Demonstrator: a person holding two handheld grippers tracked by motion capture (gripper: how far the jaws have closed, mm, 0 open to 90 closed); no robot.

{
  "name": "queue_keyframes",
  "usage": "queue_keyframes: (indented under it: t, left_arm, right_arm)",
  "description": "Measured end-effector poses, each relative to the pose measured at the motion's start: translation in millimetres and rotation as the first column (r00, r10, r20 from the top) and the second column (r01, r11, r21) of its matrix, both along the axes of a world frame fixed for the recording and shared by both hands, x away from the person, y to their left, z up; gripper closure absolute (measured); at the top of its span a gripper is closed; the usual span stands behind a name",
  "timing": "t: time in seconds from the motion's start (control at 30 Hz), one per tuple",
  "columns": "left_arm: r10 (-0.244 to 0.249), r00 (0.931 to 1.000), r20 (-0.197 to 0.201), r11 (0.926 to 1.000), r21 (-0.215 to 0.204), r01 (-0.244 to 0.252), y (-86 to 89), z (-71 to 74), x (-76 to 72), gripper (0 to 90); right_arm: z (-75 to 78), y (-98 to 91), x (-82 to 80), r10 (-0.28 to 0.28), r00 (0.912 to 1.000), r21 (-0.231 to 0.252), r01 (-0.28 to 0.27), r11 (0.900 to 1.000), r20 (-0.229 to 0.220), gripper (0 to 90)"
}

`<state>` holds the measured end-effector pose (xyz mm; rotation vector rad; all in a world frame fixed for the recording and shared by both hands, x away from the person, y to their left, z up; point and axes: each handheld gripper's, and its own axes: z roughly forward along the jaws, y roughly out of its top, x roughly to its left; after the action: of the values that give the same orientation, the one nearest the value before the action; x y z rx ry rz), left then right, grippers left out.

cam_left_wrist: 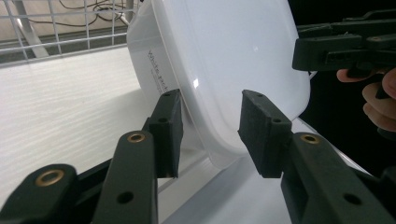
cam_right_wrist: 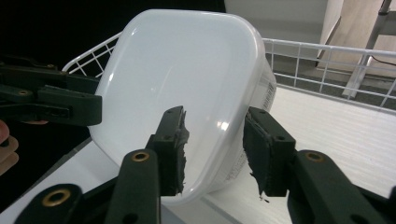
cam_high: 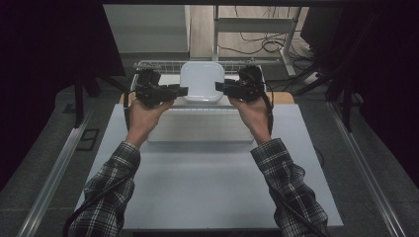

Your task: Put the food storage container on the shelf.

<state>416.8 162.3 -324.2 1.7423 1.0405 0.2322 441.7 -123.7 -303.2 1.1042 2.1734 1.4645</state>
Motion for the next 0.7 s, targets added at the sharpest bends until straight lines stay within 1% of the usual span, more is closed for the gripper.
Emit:
queue_keyframes:
  t: [0.03, 0.1, 0.13, 0.17, 0.2, 0.27, 0.33, 0.4, 0.43, 0.47, 0.53, 0.7]
  left_arm:
    - [0.008, 1.0, 0.003, 1.0, 0.004, -0.008, 0.1, 0.3, 1.6, 56.8]
    - [0.018, 0.9998, 0.002, 0.9998, 0.006, -0.018, -0.2, 0.7, 2.4, 55.9]
    - [0.021, 0.9997, 0.008, 0.9997, 0.014, -0.021, 0.2, 0.7, 3.5, 53.4]
    - [0.031, 0.9995, 0.006, 0.9994, 0.014, -0.031, 0.2, 0.8, 4.5, 51.2]
    - [0.037, 0.9993, 0.001, 0.9993, 0.007, -0.037, 0.4, 0.5, 5.8, 49.0]
    - [0.039, 0.9992, 0.004, 0.9992, 0.006, -0.039, 0.9, 0.5, 8.0, 45.9]
    - [0.044, 0.999, -0.003, 0.999, 0.004, -0.044, 0.5, 1.1, 10.0, 42.9]
    - [0.056, 0.9984, -0.003, 0.9984, 0.005, -0.056, -0.4, 2.4, 13.1, 41.1]
    - [0.061, 0.9982, 0.001, 0.9981, 0.013, -0.061, -0.4, 3.1, 15.2, 39.9]
    - [0.065, 0.9979, 0.001, 0.9977, 0.017, -0.065, -0.4, 4.0, 17.3, 39.5]
    - [0.077, 0.997, 0.0, 0.9967, 0.027, -0.077, -0.2, 5.4, 21.5, 38.9]
    - [0.101, 0.9949, 0.004, 0.9945, 0.029, -0.101, -1.4, 6.2, 27.6, 38.3]
  right_arm:
    - [-0.2, 1.4, 0.8, -0.002, 1.0, -0.003, 0.002, 1.0, 0.002, 55.3]
    - [-0.4, 1.9, 1.4, -0.002, 1.0, -0.005, 0.002, 1.0, 0.003, 54.6]
    - [-0.7, 2.1, 2.4, -0.003, 1.0, -0.005, 0.003, 1.0, 0.001, 54.0]
    - [-0.8, 2.1, 2.9, -0.003, 1.0, -0.003, 0.003, 1.0, -0.001, 53.6]
    - [-1.0, 2.0, 3.7, -0.004, 1.0, -0.001, 0.004, 1.0, -0.004, 52.7]
    - [-1.1, 1.9, 5.5, -0.013, 0.9999, -0.006, 0.013, 0.9999, 0.0, 51.2]
    - [-0.6, 1.8, 7.4, -0.036, 0.9993, -0.024, 0.036, 0.9991, 0.003, 49.7]
    - [-0.8, 2.0, 8.9, -0.052, 0.9986, -0.031, 0.052, 0.9982, 0.007, 49.7]
    - [-0.9, 2.0, 9.7, -0.056, 0.9984, -0.032, 0.057, 0.9979, 0.007, 49.6]
    - [-1.3, 1.7, 11.7, -0.059, 0.9982, -0.022, 0.059, 0.998, 0.003, 49.6]
    - [-1.4, 1.9, 12.5, -0.062, 0.9981, -0.02, 0.062, 0.9979, 0.005, 49.6]
    - [-1.2, 4.0, 16.2, -0.09, 0.9959, -0.017, 0.09, 0.9958, 0.01, 48.9]
